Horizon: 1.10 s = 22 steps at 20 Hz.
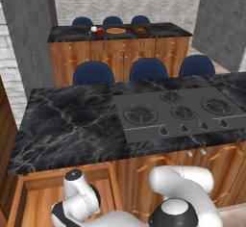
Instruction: Take the pizza cutter from the drawer on the left and place it on the dining counter for cutting.
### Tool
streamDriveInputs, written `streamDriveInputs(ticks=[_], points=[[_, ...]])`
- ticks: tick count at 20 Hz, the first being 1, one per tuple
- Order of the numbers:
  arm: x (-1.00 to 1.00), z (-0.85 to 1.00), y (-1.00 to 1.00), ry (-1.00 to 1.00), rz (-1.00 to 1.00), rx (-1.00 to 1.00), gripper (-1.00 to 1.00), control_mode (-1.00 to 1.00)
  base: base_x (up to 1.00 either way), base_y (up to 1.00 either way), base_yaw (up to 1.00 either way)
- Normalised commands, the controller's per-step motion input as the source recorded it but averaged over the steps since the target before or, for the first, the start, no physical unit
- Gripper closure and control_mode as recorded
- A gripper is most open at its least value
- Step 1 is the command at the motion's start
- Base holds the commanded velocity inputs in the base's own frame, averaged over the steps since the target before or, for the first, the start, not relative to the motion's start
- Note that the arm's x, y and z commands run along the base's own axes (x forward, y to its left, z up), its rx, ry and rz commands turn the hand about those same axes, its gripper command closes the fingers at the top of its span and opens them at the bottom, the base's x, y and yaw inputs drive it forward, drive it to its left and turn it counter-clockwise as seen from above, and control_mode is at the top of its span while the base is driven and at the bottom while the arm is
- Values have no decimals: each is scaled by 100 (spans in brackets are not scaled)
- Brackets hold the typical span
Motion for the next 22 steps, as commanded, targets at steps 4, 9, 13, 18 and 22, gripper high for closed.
streamDriveInputs(ticks=[4, 9, 13, 18, 22], points=[[0, -14, 0, 1, 0, 0, -100, -100, 0, 0, 0], [0, -11, 0, 0, 0, 0, -100, -100, 0, 0, 0], [0, -5, 0, 0, 0, 0, -100, -100, 0, 0, 0], [0, -10, 0, 0, 0, 0, -100, -100, 0, 0, 0], [0, -4, 0, 0, 0, 0, -100, -100, 0, 0, 0]])
